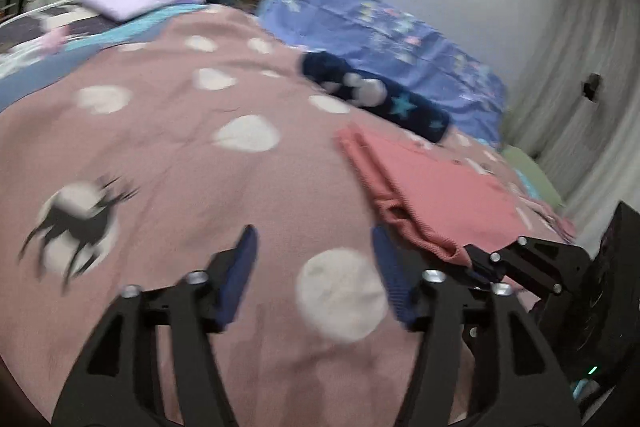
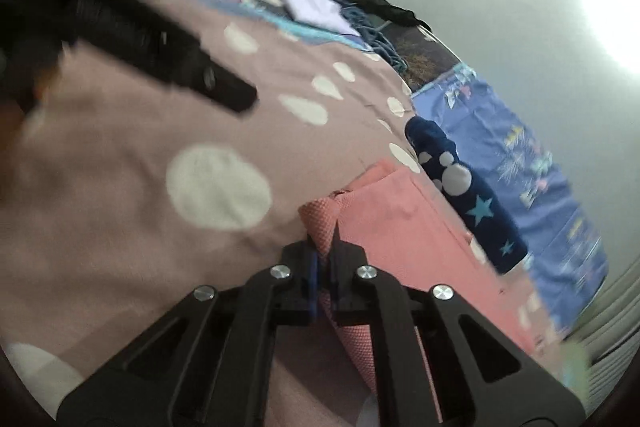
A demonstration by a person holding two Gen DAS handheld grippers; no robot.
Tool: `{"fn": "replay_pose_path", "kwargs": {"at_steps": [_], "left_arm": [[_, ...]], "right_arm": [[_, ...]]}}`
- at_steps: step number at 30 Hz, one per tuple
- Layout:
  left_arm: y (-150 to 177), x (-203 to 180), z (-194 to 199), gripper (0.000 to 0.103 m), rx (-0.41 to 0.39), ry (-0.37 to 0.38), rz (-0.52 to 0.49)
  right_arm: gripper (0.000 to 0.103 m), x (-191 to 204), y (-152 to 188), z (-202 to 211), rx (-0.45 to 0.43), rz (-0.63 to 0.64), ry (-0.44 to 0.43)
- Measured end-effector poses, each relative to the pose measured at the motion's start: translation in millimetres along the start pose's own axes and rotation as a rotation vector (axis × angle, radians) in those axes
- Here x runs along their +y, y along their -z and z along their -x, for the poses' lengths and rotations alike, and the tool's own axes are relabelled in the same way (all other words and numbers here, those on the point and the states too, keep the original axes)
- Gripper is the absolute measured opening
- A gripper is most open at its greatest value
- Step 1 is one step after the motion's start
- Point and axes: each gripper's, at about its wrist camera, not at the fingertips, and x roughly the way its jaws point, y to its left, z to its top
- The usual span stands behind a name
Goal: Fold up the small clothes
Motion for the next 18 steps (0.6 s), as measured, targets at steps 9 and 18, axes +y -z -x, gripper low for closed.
{"fn": "replay_pose_path", "kwargs": {"at_steps": [9, 18], "left_arm": [[-51.8, -2.6, -134.2, 0.063, 0.217, 0.253, 0.14], [-84.4, 3.3, -167.2, 0.0, 0.089, 0.311, 0.275]], "right_arm": [[0.004, -8.7, -1.5, -0.2, 0.028, -0.098, -0.049], [0.004, -11.7, -9.5, 11.2, 0.01, -0.145, -0.065]]}}
